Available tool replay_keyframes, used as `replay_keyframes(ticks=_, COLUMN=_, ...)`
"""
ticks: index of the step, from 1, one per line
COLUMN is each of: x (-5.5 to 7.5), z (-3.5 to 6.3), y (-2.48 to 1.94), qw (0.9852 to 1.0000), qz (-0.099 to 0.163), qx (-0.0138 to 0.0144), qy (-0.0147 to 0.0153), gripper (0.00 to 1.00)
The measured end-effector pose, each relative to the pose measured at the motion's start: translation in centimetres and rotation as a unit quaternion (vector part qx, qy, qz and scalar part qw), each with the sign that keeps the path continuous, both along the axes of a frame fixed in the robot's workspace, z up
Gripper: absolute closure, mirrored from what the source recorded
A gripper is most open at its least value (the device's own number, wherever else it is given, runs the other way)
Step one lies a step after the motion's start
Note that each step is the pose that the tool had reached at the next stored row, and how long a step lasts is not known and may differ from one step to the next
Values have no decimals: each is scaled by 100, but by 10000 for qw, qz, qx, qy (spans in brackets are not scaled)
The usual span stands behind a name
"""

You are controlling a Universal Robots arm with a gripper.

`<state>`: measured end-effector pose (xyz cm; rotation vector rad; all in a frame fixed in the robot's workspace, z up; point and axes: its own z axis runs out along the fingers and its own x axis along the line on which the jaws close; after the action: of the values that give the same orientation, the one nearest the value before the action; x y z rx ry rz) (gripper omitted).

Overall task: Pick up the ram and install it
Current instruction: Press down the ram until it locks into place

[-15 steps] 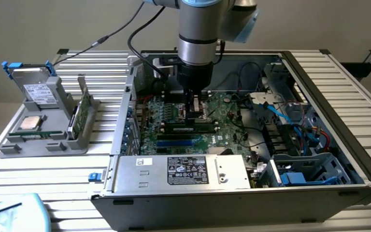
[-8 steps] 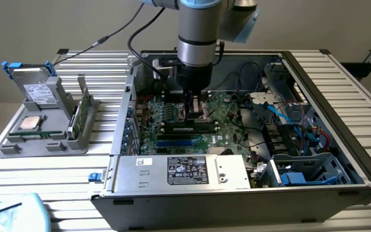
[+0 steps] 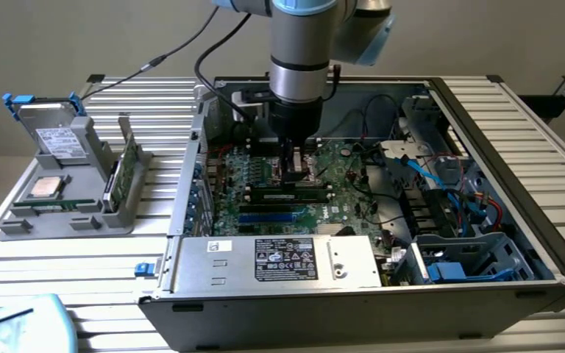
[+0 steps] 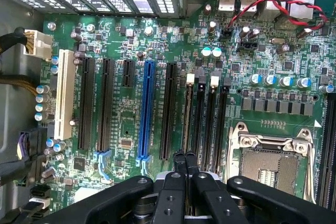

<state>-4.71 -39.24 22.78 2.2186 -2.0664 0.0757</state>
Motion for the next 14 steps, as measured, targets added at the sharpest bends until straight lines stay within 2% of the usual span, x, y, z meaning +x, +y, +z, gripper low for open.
replay_keyframes(ticks=5, x=-5, z=-18, y=4, qw=10000, qz=0, qx=-24, qy=0, gripper=90)
replay_keyframes(ticks=11, x=-9, z=-33, y=7, qw=10000, qz=1, qx=-69, qy=1, gripper=90)
replay_keyframes(ticks=14, x=-9, z=-27, y=9, qw=10000, qz=0, qx=-66, qy=-1, gripper=90)
